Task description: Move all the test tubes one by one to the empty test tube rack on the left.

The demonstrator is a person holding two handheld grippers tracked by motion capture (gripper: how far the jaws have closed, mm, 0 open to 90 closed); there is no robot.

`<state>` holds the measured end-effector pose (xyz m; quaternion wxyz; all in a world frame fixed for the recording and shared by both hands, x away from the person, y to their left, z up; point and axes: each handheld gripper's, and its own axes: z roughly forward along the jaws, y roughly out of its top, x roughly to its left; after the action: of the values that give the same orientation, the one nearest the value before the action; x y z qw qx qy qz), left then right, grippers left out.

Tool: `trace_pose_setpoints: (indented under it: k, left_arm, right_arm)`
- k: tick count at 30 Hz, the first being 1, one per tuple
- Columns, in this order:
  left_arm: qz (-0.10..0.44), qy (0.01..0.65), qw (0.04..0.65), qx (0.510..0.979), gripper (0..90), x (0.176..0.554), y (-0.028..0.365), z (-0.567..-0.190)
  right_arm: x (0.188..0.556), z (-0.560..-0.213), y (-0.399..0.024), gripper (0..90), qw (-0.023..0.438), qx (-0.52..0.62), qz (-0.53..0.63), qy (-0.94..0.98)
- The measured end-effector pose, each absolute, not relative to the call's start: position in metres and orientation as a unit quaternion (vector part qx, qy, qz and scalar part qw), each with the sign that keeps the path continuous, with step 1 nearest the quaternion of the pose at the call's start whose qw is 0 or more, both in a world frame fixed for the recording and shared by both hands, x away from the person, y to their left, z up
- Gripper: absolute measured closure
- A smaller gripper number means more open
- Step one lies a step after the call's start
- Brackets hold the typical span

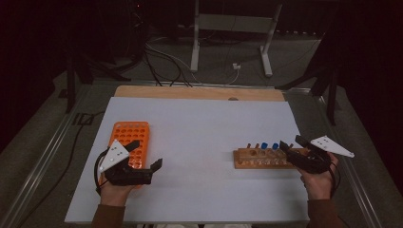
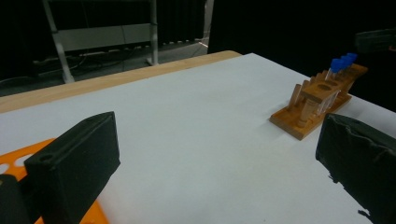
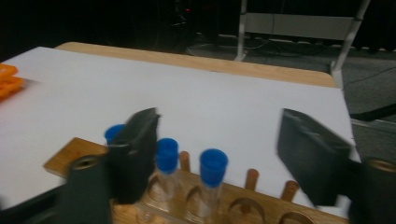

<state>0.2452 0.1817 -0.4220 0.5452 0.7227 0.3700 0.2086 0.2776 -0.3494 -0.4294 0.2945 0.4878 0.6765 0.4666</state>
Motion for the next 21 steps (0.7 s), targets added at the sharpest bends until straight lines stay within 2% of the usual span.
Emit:
trace_pose_setpoints:
  k: [3,9,21]
  left_arm:
    - [0.201,0.365,0.548,0.725,0.8,0.246,0.177,-0.422]
    - [0.198,0.362,0.550,0.726,0.8,0.244,0.176,-0.422]
    - [0.194,0.367,0.557,0.719,0.8,0.242,0.179,-0.424]
  right_arm:
    - [0.276,-0.431,-0.351,50.4,0.294,0.476,0.467,0.684]
    - [0.278,-0.438,-0.350,62.1,0.293,0.477,0.459,0.690]
    - [0.282,-0.455,-0.350,69.5,0.269,0.484,0.448,0.702]
